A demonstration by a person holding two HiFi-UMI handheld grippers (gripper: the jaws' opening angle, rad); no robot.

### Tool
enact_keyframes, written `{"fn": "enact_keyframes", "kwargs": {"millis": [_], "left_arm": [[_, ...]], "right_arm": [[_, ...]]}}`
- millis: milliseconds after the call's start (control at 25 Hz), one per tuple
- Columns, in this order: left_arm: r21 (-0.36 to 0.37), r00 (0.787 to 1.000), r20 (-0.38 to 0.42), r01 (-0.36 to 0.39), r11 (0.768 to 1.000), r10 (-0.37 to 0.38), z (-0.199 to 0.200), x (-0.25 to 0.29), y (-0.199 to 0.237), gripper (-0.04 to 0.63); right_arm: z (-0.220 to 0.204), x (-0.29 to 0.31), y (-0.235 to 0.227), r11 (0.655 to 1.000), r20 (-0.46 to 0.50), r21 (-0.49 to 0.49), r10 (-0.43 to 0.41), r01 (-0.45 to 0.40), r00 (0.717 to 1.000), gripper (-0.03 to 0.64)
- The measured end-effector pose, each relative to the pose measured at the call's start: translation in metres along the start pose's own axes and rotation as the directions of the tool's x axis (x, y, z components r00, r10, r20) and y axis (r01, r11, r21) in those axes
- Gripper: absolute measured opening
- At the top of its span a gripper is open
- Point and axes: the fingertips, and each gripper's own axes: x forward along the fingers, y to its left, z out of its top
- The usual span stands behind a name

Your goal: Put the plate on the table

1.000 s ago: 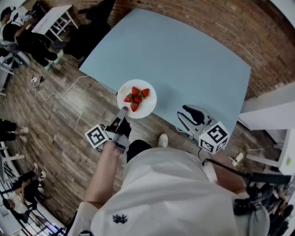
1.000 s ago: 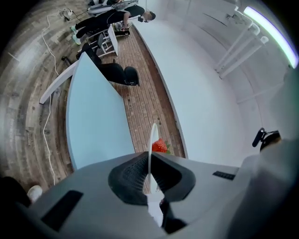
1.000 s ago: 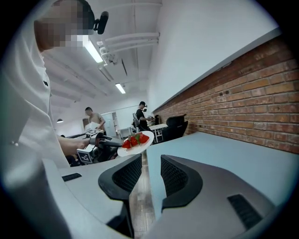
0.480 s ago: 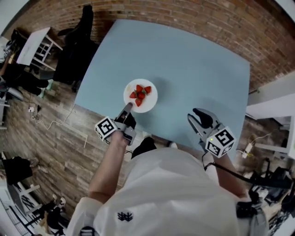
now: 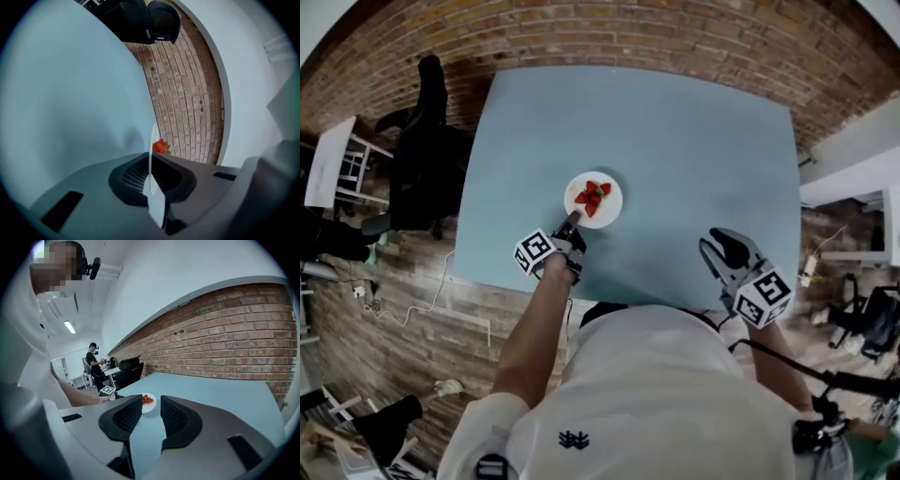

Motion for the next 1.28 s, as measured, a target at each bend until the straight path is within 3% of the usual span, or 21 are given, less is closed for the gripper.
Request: {"fn": "enact_keyframes", "kwargs": {"millis": [360,640,880,1120,1200,1280], "left_arm": [[-0.035,0.997,-0.065,-0.032,0.999,0.03,0.02,0.046,0.026,0.012],[-0.053,0.993,-0.09,-0.085,0.995,0.08,0.016,0.05,0.038,0.012],[-0.015,0.987,-0.089,-0.138,0.99,0.136,0.017,0.052,0.04,0.012],[0.108,0.968,-0.083,-0.228,0.968,0.237,0.016,0.05,0.046,0.069],[0.201,0.953,-0.08,-0.272,0.941,0.292,0.015,0.049,0.046,0.087],[0.315,0.93,-0.073,-0.322,0.893,0.361,0.016,0.049,0.046,0.1]], "right_arm": [[-0.005,-0.004,-0.004,0.993,-0.047,0.028,-0.115,0.116,0.992,0.115],[-0.005,-0.007,0.012,0.993,-0.048,0.033,-0.111,0.113,0.993,0.115],[-0.01,-0.014,0.012,0.992,-0.046,0.03,-0.124,0.125,0.991,0.115],[-0.016,-0.023,0.009,0.988,-0.032,0.037,-0.148,0.149,0.989,0.115],[-0.018,-0.026,0.008,0.987,-0.031,0.041,-0.152,0.153,0.988,0.115],[-0.02,-0.027,0.008,0.987,-0.034,0.043,-0.154,0.155,0.988,0.115]]}}
